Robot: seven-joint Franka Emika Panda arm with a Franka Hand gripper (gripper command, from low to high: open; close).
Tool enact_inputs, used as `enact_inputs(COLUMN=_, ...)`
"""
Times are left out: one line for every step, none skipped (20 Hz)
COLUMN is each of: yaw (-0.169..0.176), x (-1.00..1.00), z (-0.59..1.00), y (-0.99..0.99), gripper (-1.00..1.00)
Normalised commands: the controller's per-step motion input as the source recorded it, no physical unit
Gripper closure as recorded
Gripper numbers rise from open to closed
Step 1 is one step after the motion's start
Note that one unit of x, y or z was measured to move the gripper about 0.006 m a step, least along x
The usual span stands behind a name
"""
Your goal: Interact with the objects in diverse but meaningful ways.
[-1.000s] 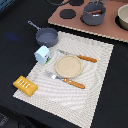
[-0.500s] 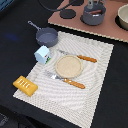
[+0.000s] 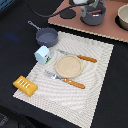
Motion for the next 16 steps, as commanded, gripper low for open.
enact_inputs(yaw=-0.030, x=-0.51, z=-0.23, y=-0.69, gripper=-1.00)
enact_inputs(yaw=-0.031, x=-0.47, z=-0.20, y=-0.71, gripper=-1.00)
enact_inputs(yaw=-0.032, x=-0.41, z=-0.17, y=-0.71, gripper=-1.00)
enact_inputs(yaw=-0.030, x=-0.38, z=-0.17, y=-0.69, gripper=-1.00)
enact_inputs(yaw=-0.027, x=-0.34, z=-0.16, y=-0.66, gripper=-1.00)
enact_inputs(yaw=-0.027, x=-0.30, z=-0.16, y=-0.68, gripper=-1.00)
enact_inputs(yaw=-0.034, x=-0.28, z=-0.14, y=-0.72, gripper=-1.00)
enact_inputs(yaw=-0.038, x=-0.22, z=-0.11, y=-0.76, gripper=-1.00)
enact_inputs(yaw=-0.038, x=-0.18, z=-0.06, y=-0.77, gripper=-1.00)
enact_inputs(yaw=-0.040, x=-0.14, z=-0.01, y=-0.73, gripper=-1.00)
enact_inputs(yaw=-0.038, x=-0.10, z=0.00, y=-0.80, gripper=-1.00)
enact_inputs(yaw=-0.038, x=-0.11, z=0.00, y=-0.81, gripper=-1.00)
enact_inputs(yaw=-0.035, x=-0.09, z=0.00, y=-0.82, gripper=-1.00)
enact_inputs(yaw=-0.038, x=-0.10, z=0.00, y=-0.82, gripper=-1.00)
enact_inputs(yaw=-0.039, x=-0.10, z=0.00, y=-0.81, gripper=-1.00)
enact_inputs(yaw=-0.035, x=-0.13, z=0.00, y=-0.81, gripper=-1.00)
